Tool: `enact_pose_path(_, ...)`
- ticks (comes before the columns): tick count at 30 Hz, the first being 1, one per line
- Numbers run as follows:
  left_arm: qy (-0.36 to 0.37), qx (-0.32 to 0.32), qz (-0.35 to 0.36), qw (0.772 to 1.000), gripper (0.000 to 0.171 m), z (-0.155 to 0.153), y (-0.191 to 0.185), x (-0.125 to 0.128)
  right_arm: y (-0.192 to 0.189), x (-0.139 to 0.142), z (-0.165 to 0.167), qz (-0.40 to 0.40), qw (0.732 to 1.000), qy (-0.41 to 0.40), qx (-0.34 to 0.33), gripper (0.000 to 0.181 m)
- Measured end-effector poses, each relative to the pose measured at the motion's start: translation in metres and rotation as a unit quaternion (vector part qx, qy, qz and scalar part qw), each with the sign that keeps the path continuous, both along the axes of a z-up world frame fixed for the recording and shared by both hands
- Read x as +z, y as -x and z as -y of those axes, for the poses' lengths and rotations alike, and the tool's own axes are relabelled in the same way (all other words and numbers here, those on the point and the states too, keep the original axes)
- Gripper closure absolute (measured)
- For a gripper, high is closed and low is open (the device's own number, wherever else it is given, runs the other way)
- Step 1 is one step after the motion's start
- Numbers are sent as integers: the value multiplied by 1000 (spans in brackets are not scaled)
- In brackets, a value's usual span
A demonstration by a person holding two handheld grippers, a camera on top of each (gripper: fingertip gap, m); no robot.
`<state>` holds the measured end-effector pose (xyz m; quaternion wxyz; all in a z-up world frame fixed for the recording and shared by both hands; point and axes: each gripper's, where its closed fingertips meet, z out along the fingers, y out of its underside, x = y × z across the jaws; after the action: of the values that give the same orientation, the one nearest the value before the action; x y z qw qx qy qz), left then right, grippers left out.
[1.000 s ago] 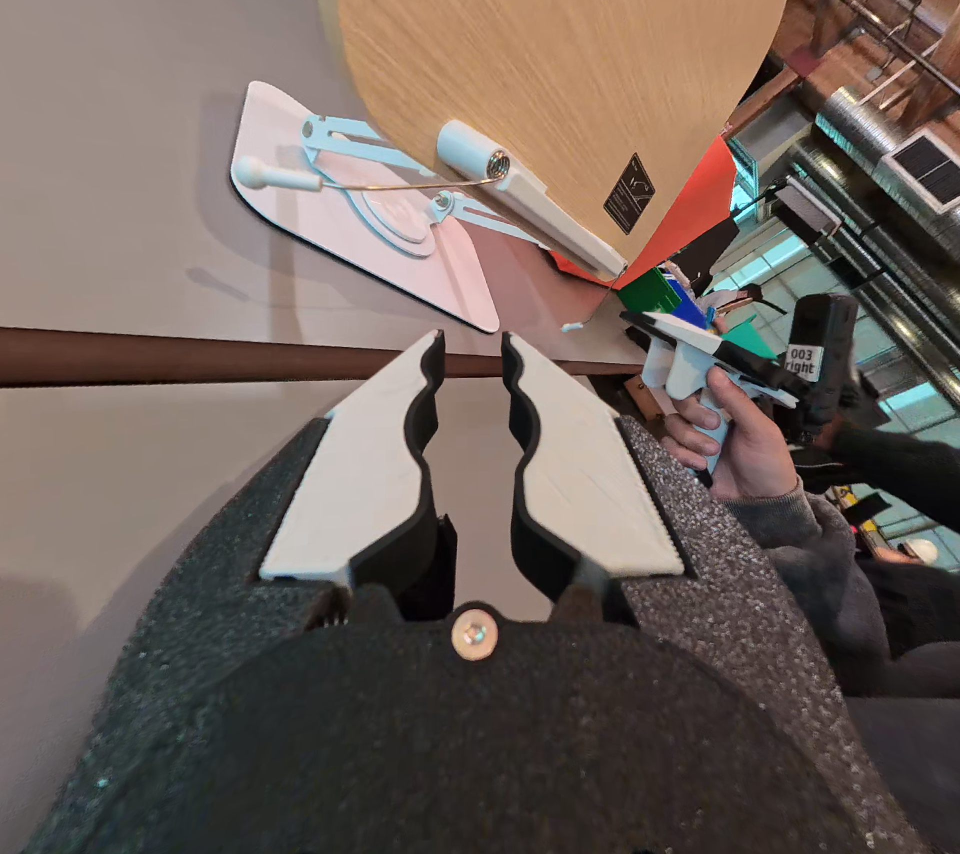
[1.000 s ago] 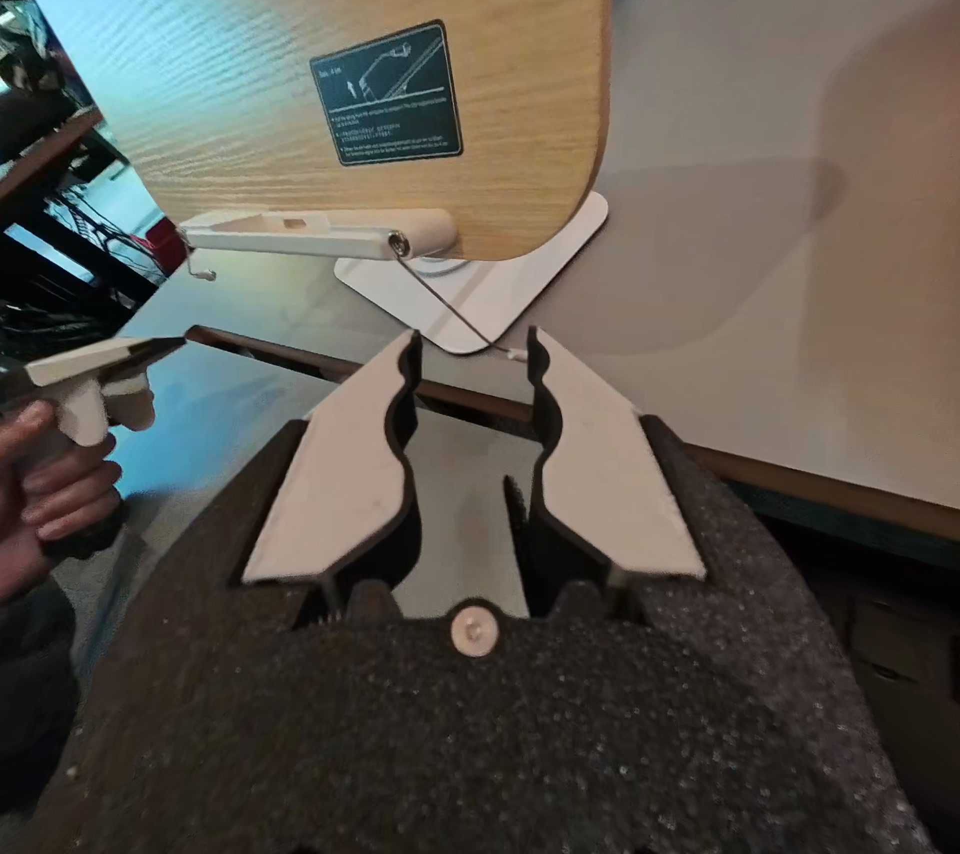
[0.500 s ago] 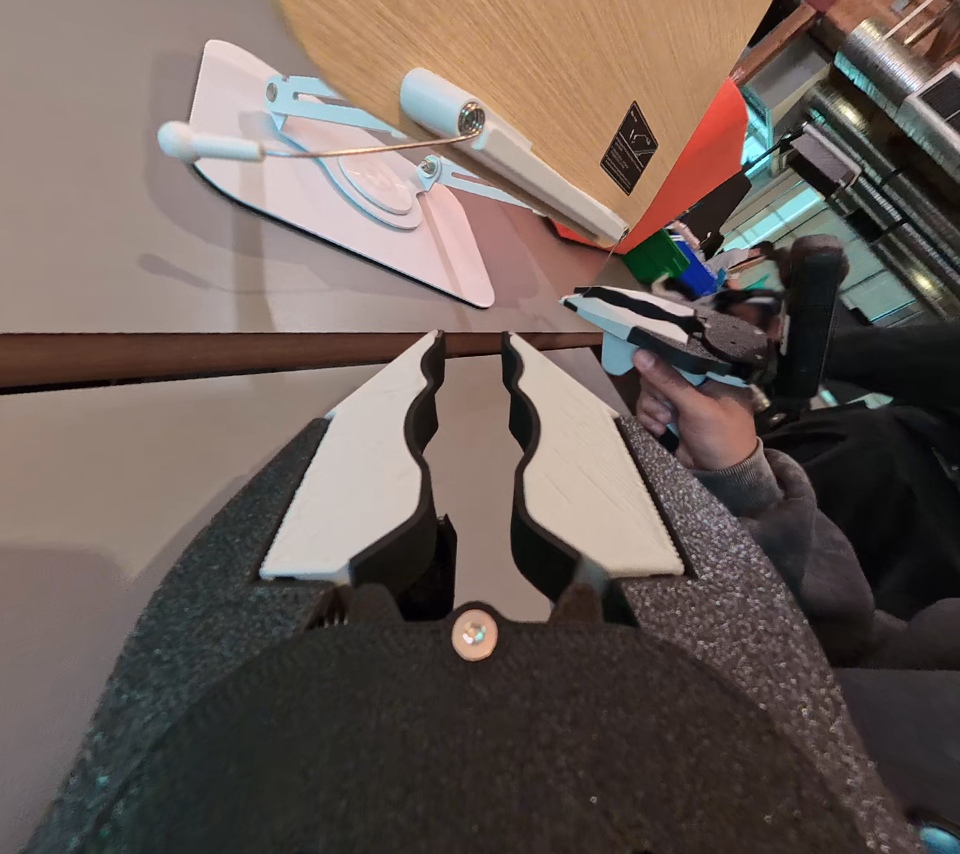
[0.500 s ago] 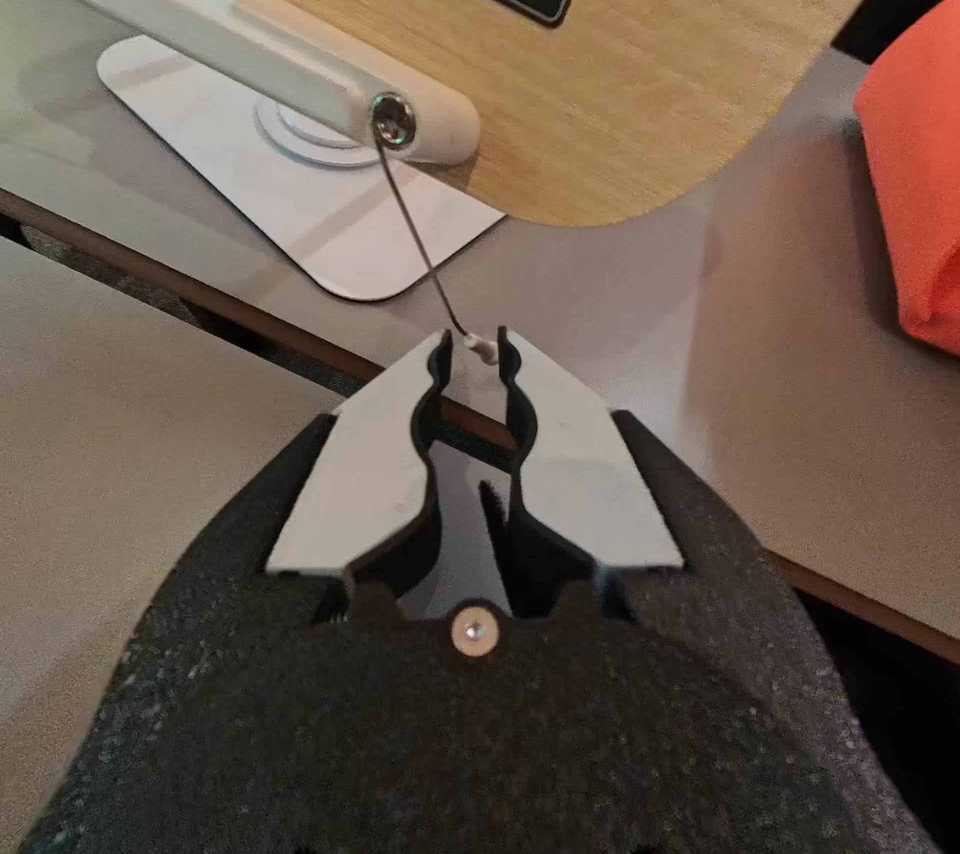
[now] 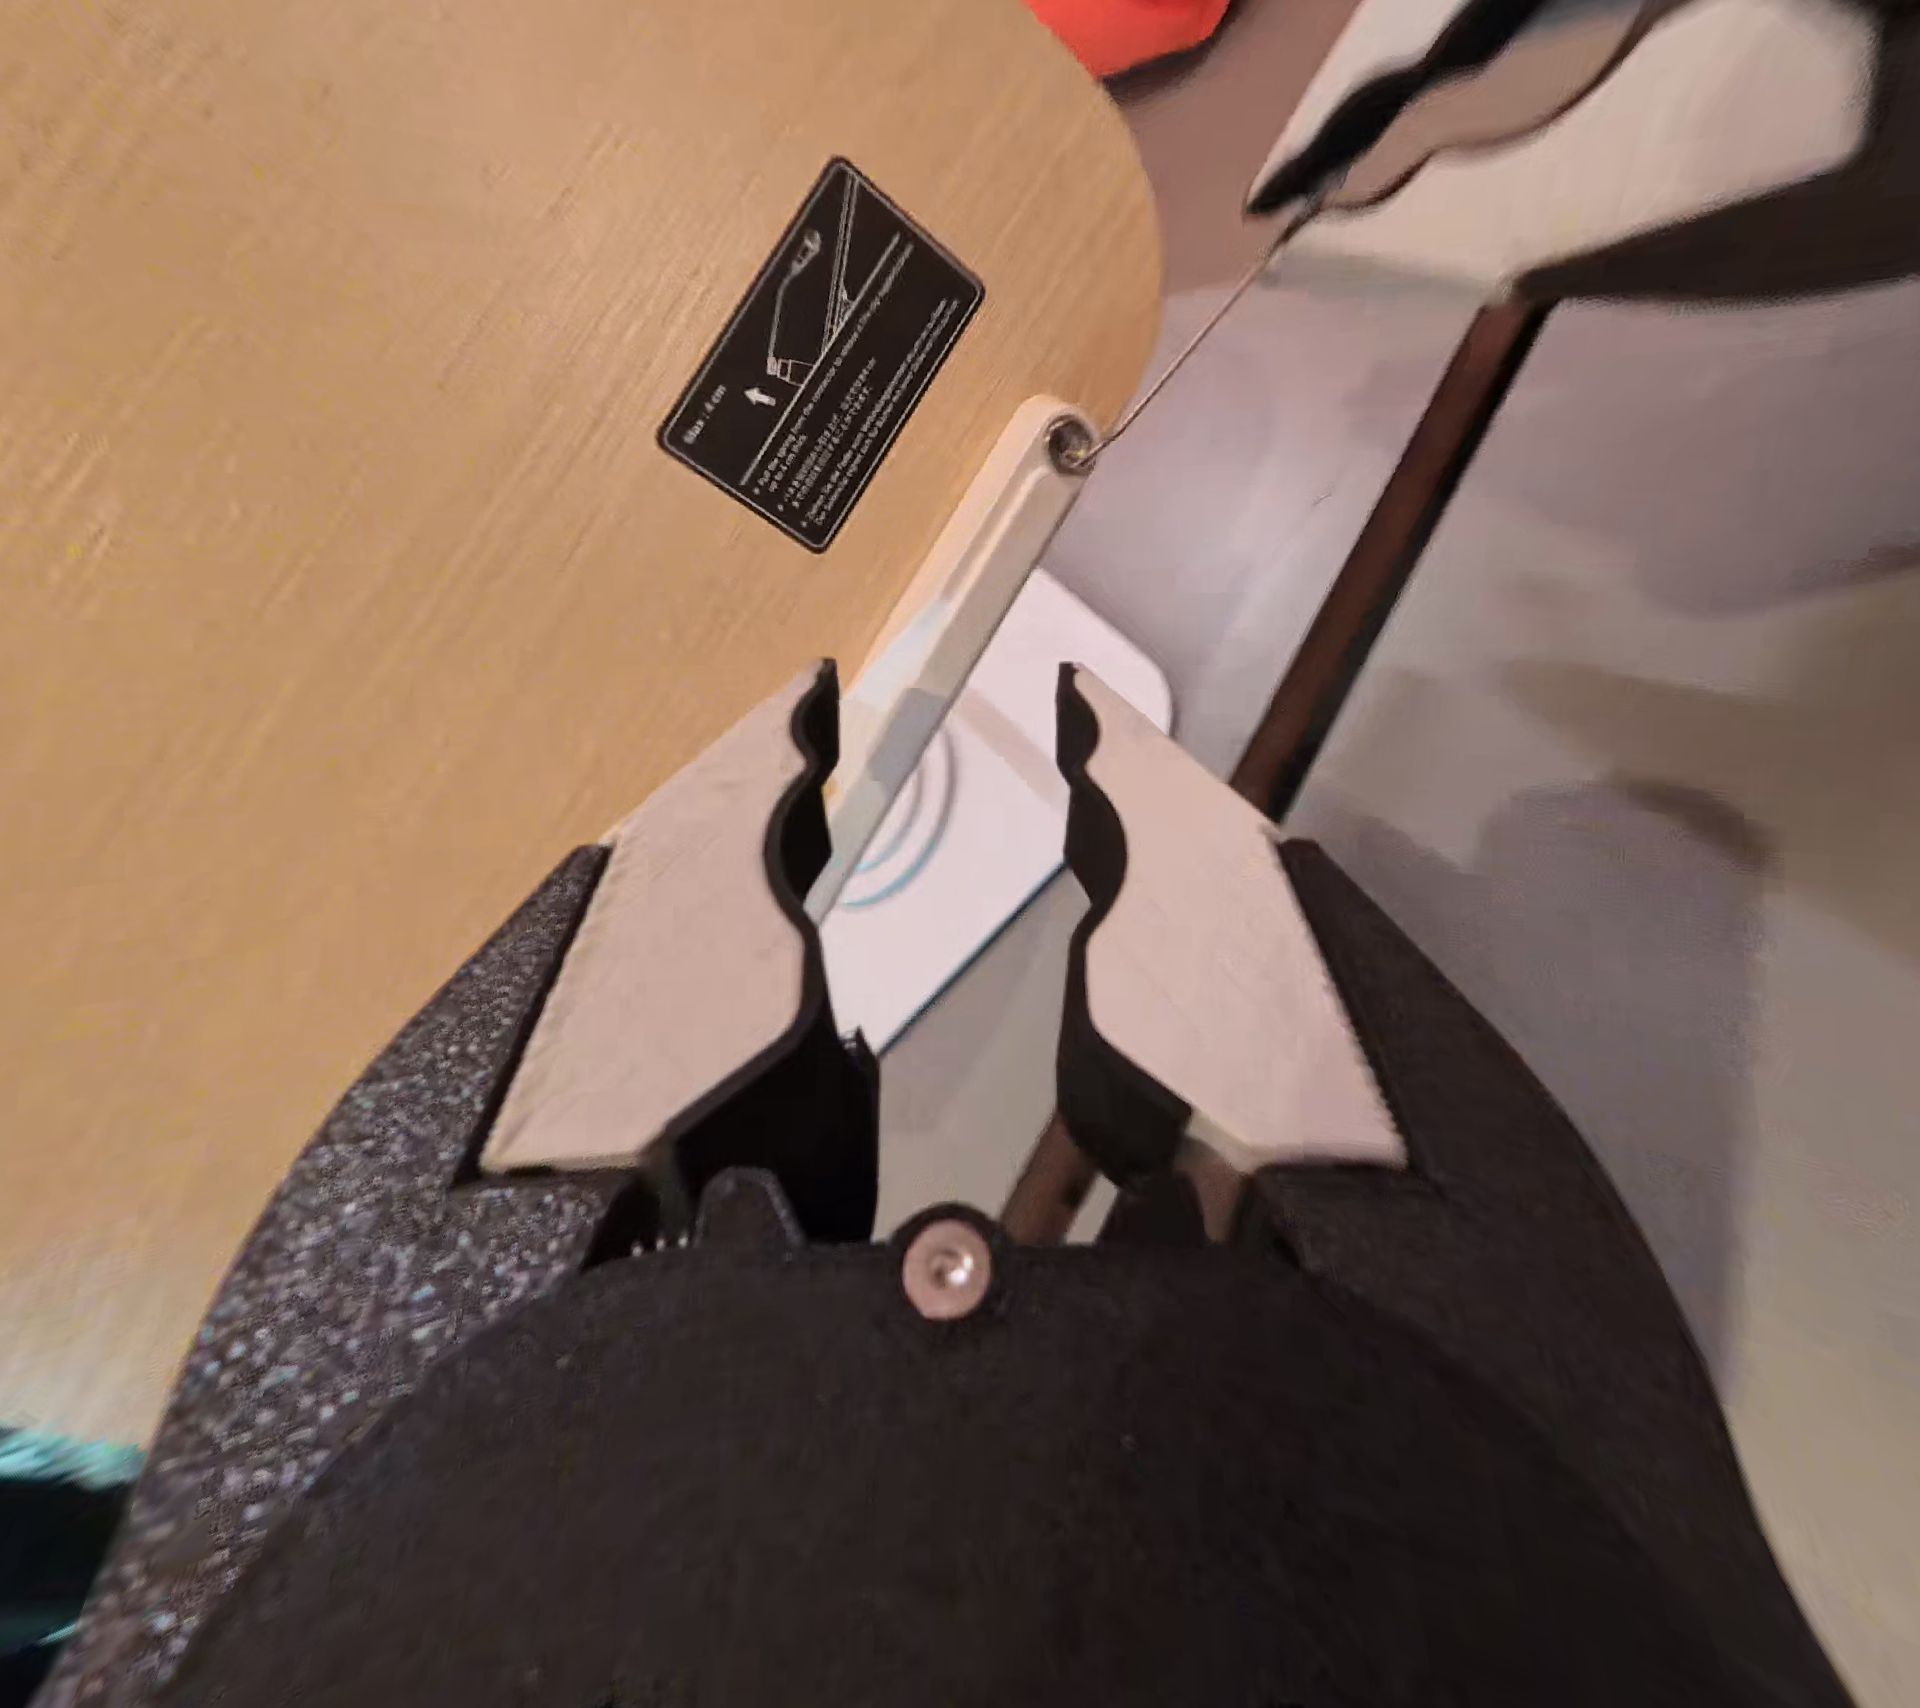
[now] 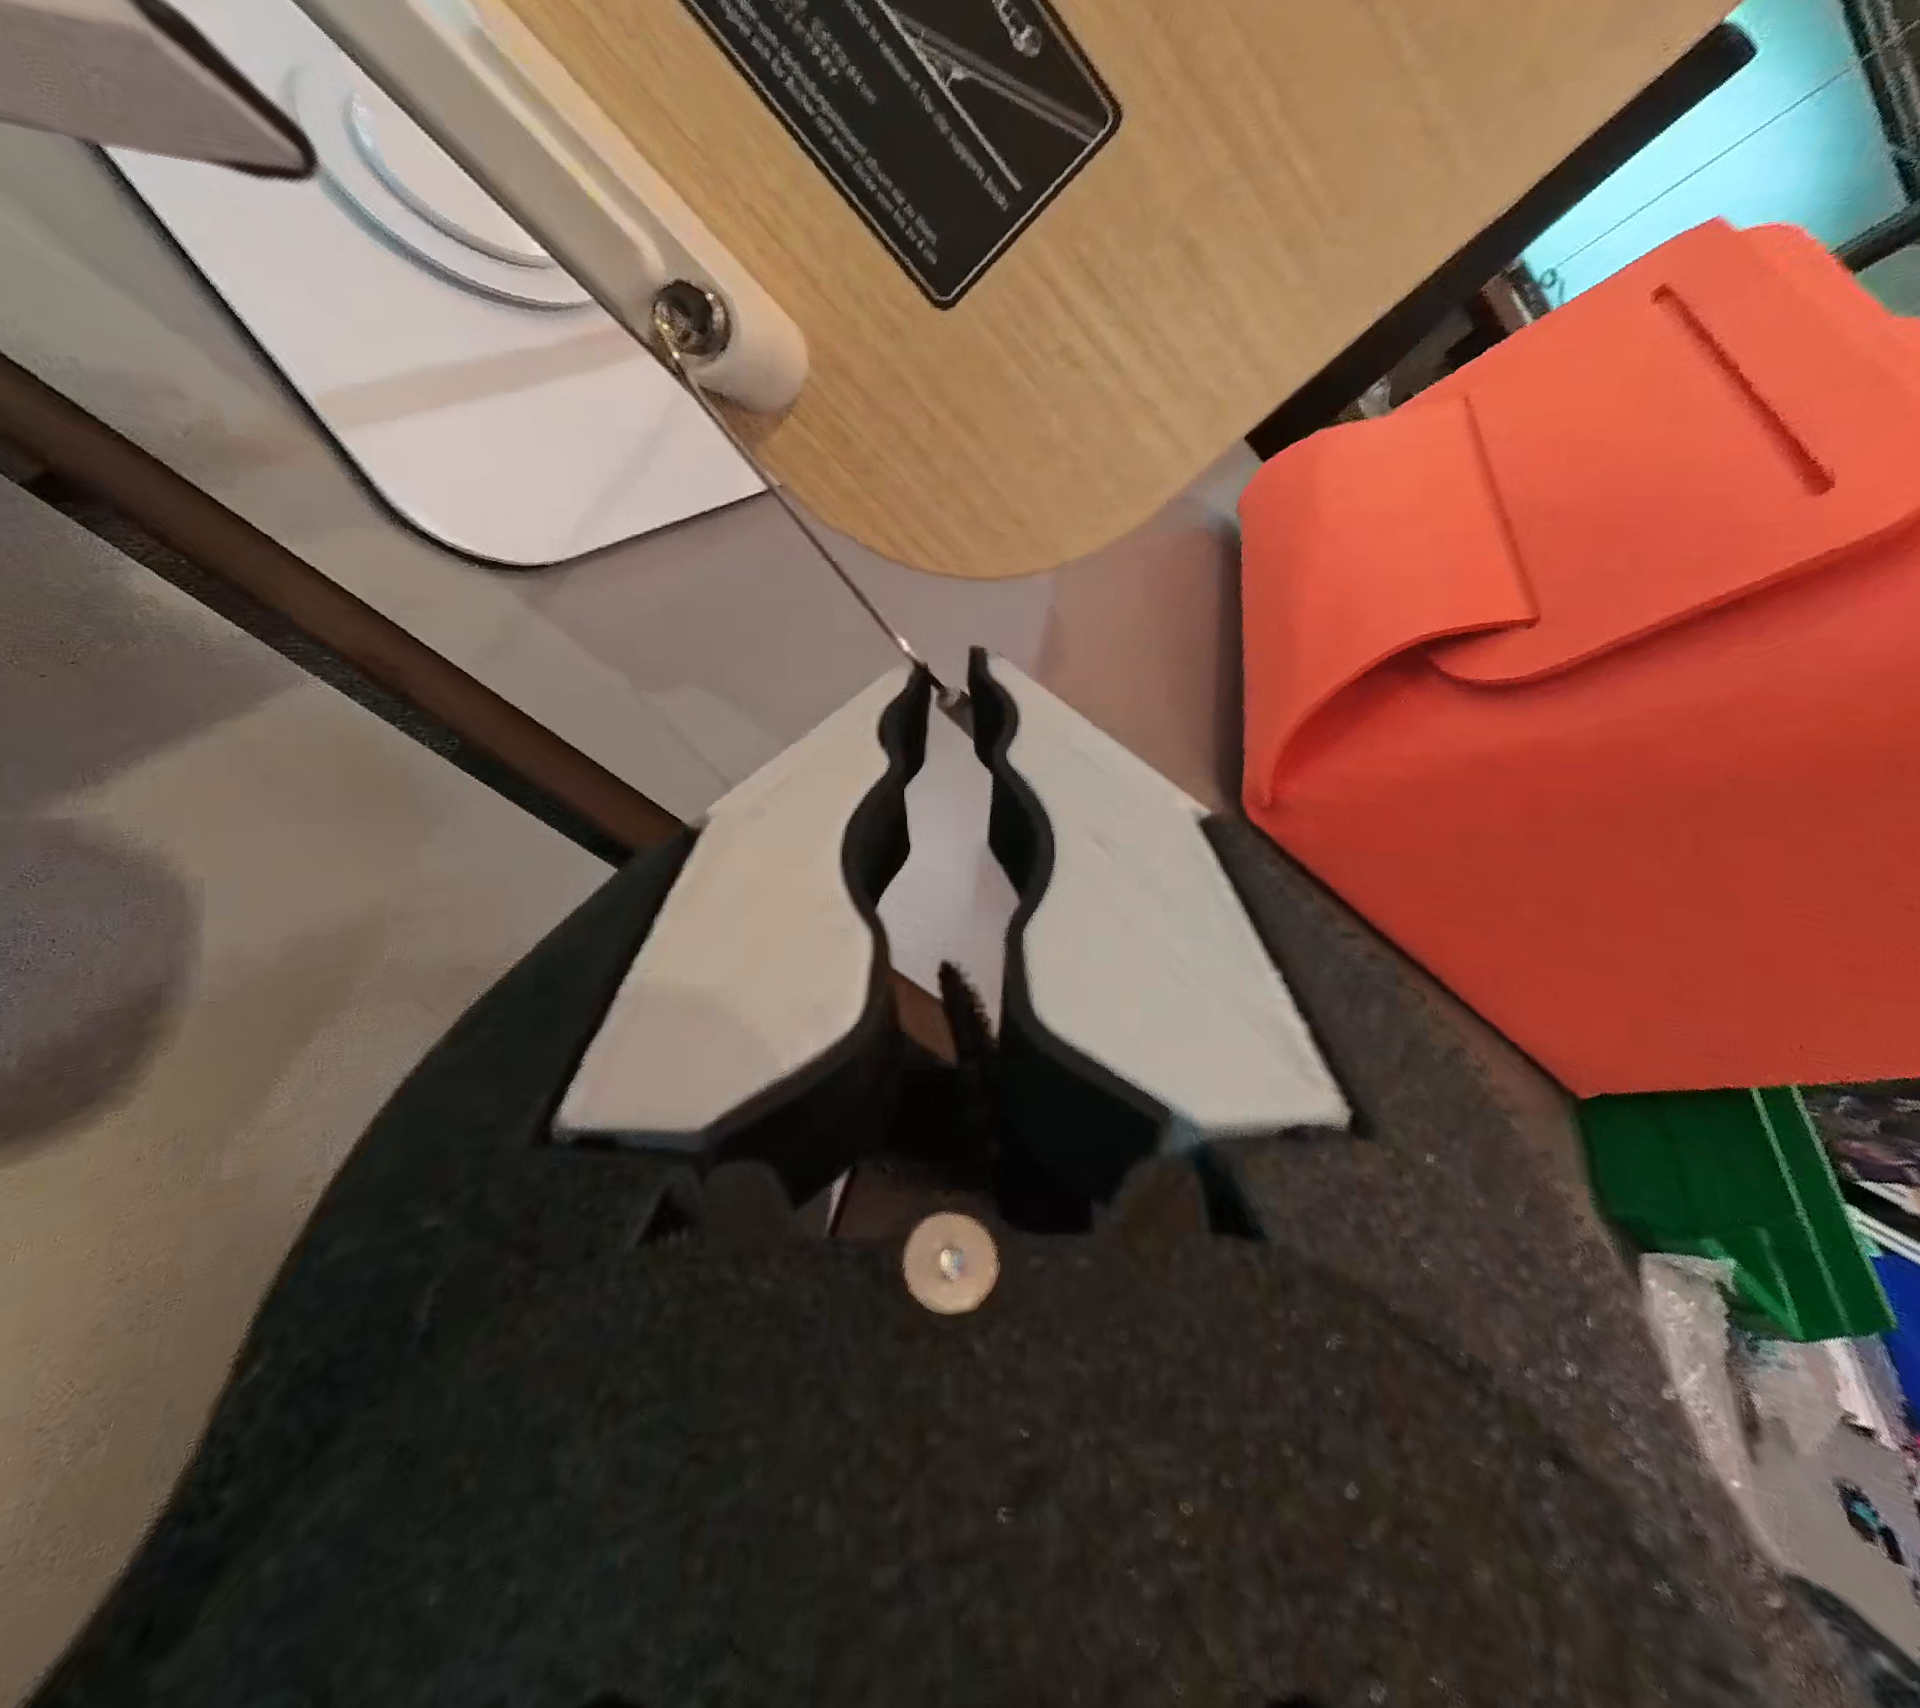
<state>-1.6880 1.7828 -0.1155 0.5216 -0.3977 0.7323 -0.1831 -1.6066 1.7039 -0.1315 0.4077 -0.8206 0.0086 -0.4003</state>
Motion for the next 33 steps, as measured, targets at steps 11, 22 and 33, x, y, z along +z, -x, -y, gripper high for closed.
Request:
enact_pose_path(11, 2, 18, 10, 1000, 154, -9, -5, -8, 11, 53, -16, 262, 960, 70, 75, 174)
enact_pose_path(22, 27, 21, 22, 999, 154, -7, -7, -7, 2, 62, -53, 296, 916, 125, 241, 172)
enact_pose_path(33, 377, -11, 87, 922, 127, 20, 48, 5, 56, 59, -18, -30, 954, 15, 299, 121)
